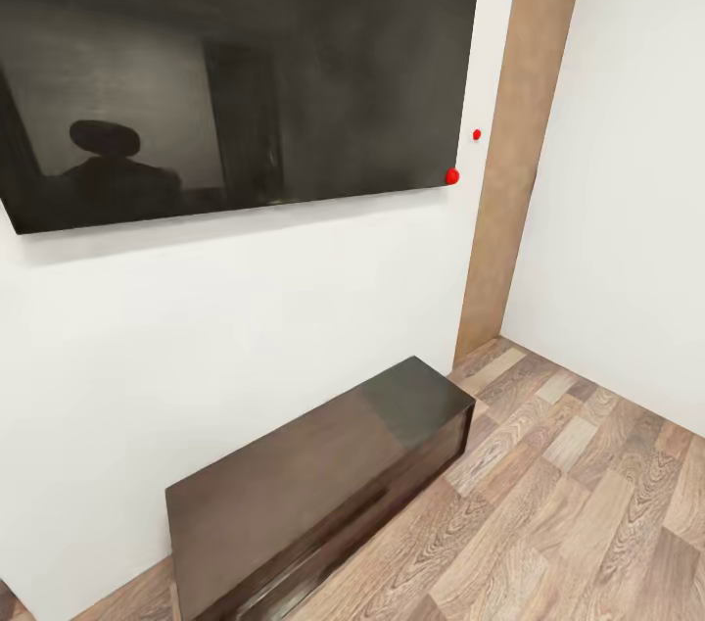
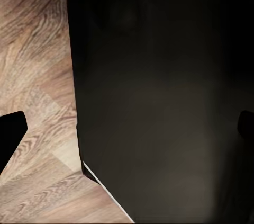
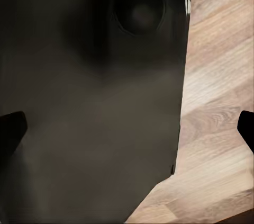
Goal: In the bedroom, move the book from the bed onto either nightstand, and place the two sandals side by side next to the bed.
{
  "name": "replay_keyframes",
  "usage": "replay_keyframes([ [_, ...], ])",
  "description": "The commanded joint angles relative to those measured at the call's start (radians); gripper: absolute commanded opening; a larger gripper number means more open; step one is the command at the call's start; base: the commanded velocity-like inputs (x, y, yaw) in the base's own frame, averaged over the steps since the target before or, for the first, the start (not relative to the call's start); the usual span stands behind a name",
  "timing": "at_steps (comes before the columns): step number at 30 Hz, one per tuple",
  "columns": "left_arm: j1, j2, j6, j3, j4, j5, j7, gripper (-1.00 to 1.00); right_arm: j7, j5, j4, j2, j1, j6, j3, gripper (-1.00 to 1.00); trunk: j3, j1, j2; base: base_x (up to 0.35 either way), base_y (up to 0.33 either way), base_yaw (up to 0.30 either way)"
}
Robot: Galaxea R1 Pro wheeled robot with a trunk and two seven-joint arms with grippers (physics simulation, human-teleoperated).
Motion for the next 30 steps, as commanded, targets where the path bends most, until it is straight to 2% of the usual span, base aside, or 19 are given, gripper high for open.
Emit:
replay_keyframes([
  [1,0.006,0.006,-0.003,0.0,-0.006,0.001,-0.003,1.0,-0.002,0.006,0.003,-0.001,-0.006,0.005,0.003,1.0,0.0,0.0,0.0,0.0,0.0,0.0],
  [3,0.017,0.016,-0.003,0.0,-0.017,0.001,-0.003,1.0,-0.002,0.006,0.003,-0.003,-0.017,0.006,0.002,1.0,0.0,0.0,0.0,0.0,0.0,0.0],
  [6,0.029,0.017,-0.002,0.0,-0.025,0.001,-0.004,1.0,-0.002,0.005,0.003,-0.005,-0.018,0.007,0.0,1.0,0.0,0.0,0.0,0.0,0.0,0.0],
  [9,0.033,0.008,0.006,0.0,-0.038,0.002,-0.003,1.0,-0.007,0.004,0.003,-0.008,-0.024,0.001,0.001,1.0,0.0,0.0,0.0,0.0,0.0,0.0],
  [20,0.034,0.006,0.006,-0.001,-0.1,0.0,-0.003,1.0,0.025,-0.008,-0.028,-0.009,-0.026,-0.018,-0.007,1.0,0.0,0.0,0.0,0.0,0.0,-0.009],
  [28,0.034,-0.007,0.002,0.0,-0.145,-0.002,-0.004,1.0,0.069,-0.007,-0.031,-0.018,-0.026,-0.058,-0.009,1.0,0.002,0.0,0.0,0.0,0.0,-0.212],
  [29,0.034,-0.011,0.002,-0.001,-0.197,-0.003,-0.004,1.0,0.203,-0.007,-0.031,-0.018,-0.026,-0.085,-0.009,1.0,0.002,0.0,0.0,0.0,0.0,-0.27],
  [30,0.034,-0.012,0.002,-0.001,-0.199,-0.003,-0.004,1.0,0.204,-0.007,-0.031,-0.018,-0.026,-0.086,-0.008,1.0,0.002,0.0,0.0,0.0,0.0,-0.271],
])
